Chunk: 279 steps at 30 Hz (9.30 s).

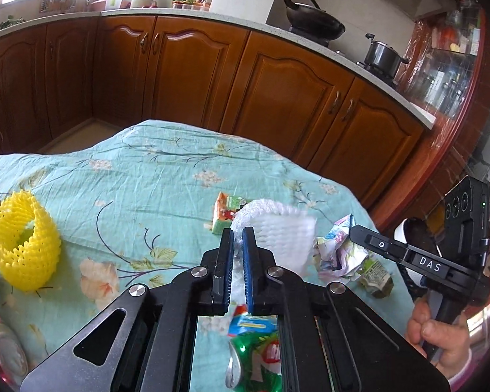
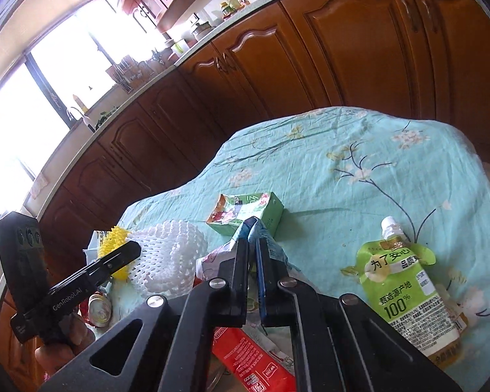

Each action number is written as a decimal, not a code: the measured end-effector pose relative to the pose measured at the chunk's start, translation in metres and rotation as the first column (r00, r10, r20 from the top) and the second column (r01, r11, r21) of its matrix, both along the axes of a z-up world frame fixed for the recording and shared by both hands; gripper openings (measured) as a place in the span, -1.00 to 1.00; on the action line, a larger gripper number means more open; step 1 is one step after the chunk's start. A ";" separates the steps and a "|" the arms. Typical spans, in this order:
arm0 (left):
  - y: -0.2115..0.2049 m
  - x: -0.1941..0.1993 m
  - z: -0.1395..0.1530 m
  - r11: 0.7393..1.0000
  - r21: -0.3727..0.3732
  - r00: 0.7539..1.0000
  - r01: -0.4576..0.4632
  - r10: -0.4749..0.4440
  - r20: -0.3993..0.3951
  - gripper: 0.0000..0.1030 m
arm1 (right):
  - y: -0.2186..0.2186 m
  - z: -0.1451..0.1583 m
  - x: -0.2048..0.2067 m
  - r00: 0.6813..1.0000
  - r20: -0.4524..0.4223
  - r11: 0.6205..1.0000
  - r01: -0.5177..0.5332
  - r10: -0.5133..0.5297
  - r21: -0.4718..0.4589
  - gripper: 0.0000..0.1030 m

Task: Collect trash
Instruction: 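Carry both held items over the trash bin, then open both tools to drop the items into the bin, then move both open tools back over the wrappers on the table, then grasp the orange Ovaltine wrapper with left tool while right tool grasps the green juice pouch, then carry the wrapper and juice pouch over the trash bin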

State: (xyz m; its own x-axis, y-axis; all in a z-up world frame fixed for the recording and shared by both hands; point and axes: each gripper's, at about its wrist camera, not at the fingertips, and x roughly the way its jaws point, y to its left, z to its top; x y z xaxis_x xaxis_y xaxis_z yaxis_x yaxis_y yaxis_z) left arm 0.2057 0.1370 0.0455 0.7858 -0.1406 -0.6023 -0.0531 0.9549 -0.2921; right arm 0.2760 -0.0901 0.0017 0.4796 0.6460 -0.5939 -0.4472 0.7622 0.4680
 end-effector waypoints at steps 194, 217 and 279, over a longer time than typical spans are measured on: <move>-0.055 0.009 -0.070 0.987 0.075 0.958 0.142 -0.118 -0.260 -0.64 | -0.081 -0.023 -0.008 0.994 0.082 0.955 0.097 -0.076 -0.281 0.04; -0.058 -0.005 -0.035 0.991 0.025 0.985 0.134 -0.130 -0.111 -0.99 | -0.103 -0.002 -0.031 0.987 0.117 0.980 0.127 -0.110 -0.152 -0.95; -0.331 0.041 0.012 0.819 0.112 0.827 0.562 -0.556 -0.084 -0.99 | -0.300 0.022 -0.090 0.879 0.170 0.890 0.455 -0.445 -0.023 -0.95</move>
State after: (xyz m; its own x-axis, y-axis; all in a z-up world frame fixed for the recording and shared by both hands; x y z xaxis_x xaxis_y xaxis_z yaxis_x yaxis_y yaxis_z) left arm 0.2472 -0.1943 0.0577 0.5667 -0.4680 -0.6781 0.4911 0.8527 -0.1780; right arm 0.1860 -0.3896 0.0241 0.7994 0.3036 -0.5184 -0.1121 0.9231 0.3677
